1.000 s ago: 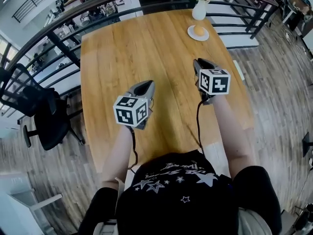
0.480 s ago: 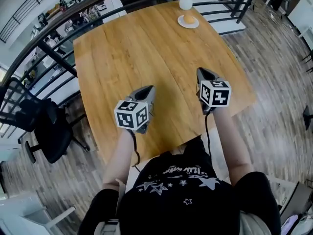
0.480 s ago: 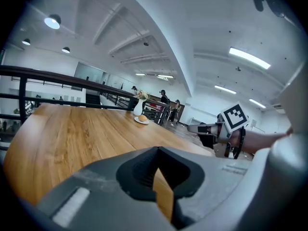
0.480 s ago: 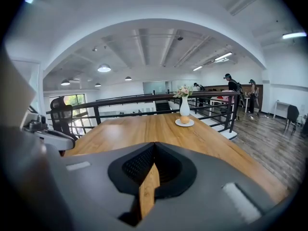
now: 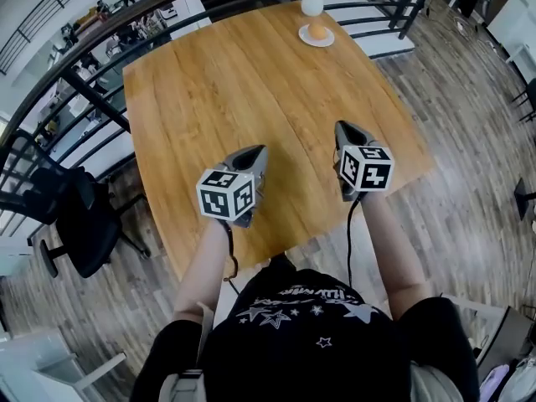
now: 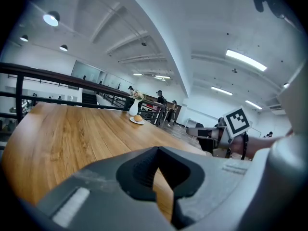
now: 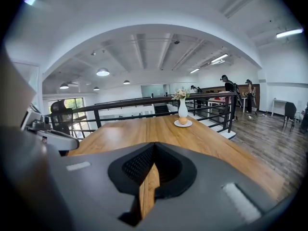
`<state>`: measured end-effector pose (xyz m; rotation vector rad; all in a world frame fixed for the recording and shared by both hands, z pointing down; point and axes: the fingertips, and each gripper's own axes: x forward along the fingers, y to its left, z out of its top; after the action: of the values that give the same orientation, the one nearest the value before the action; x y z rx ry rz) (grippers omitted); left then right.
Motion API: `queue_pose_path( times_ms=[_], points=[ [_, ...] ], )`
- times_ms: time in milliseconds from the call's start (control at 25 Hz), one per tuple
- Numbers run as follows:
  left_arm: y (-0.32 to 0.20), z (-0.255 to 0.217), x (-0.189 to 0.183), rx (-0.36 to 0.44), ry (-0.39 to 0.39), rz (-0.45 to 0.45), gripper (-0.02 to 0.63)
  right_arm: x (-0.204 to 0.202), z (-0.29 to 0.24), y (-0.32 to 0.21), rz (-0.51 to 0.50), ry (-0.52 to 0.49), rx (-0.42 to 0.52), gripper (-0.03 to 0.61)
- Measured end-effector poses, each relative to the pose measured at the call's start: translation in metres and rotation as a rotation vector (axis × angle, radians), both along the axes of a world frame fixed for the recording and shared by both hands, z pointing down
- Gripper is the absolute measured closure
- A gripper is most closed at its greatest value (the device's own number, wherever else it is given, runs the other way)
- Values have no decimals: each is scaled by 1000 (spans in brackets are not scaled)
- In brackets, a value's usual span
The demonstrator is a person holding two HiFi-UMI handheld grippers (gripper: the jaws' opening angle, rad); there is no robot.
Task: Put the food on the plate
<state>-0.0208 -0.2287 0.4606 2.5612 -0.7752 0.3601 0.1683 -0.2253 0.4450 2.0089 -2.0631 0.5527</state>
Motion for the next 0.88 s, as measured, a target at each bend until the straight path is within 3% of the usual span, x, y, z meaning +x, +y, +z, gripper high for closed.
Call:
queue_pose_path(
  times_ms=[280, 880],
  points=[
    [30, -8, 2, 7, -2, -32, 615, -12, -4, 35, -57, -62, 8, 577],
    [173, -21, -5, 32, -5, -45, 615, -38, -10, 176, -131, -88, 30, 577]
  ],
)
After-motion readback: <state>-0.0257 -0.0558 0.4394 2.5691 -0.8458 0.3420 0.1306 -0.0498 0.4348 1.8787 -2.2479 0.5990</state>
